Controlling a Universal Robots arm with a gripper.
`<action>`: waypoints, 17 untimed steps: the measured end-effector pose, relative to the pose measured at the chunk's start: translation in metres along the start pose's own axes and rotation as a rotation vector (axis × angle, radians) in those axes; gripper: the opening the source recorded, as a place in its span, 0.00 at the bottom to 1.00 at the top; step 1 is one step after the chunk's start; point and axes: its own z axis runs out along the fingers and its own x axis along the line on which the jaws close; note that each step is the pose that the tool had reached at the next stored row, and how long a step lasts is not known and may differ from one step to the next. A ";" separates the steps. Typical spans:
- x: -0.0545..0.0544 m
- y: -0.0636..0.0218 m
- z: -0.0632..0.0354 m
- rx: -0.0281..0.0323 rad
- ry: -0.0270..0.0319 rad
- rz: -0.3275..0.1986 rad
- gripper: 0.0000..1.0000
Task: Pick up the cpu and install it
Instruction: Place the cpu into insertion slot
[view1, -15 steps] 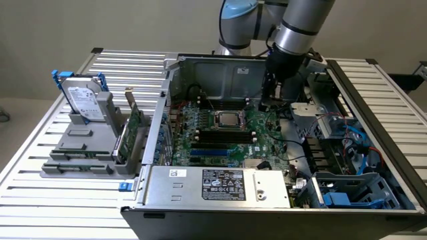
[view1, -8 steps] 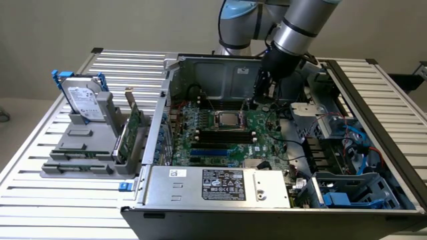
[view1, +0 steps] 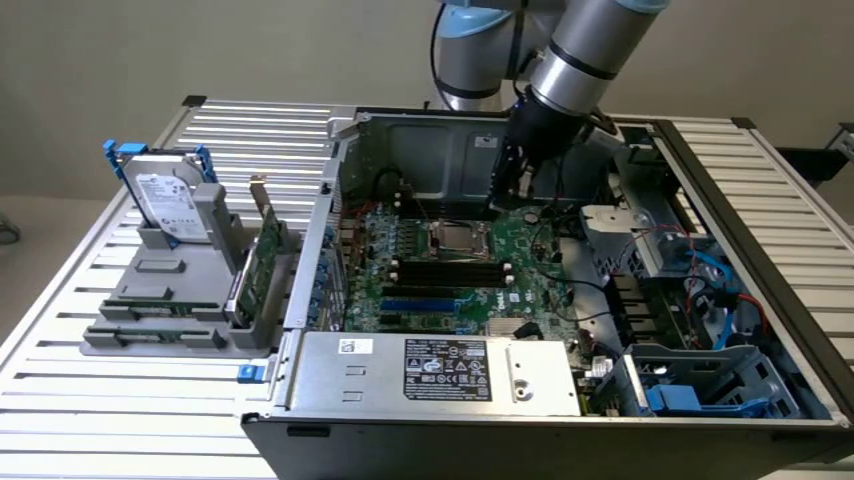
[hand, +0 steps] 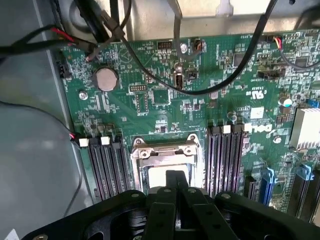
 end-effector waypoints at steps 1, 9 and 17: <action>0.000 -0.0020 0.0011 0.0039 -0.0004 0.000 0.11; -0.001 -0.0167 0.0084 0.0410 -0.0046 -0.003 0.11; -0.003 -0.0380 0.0202 0.0504 -0.0056 -0.007 0.11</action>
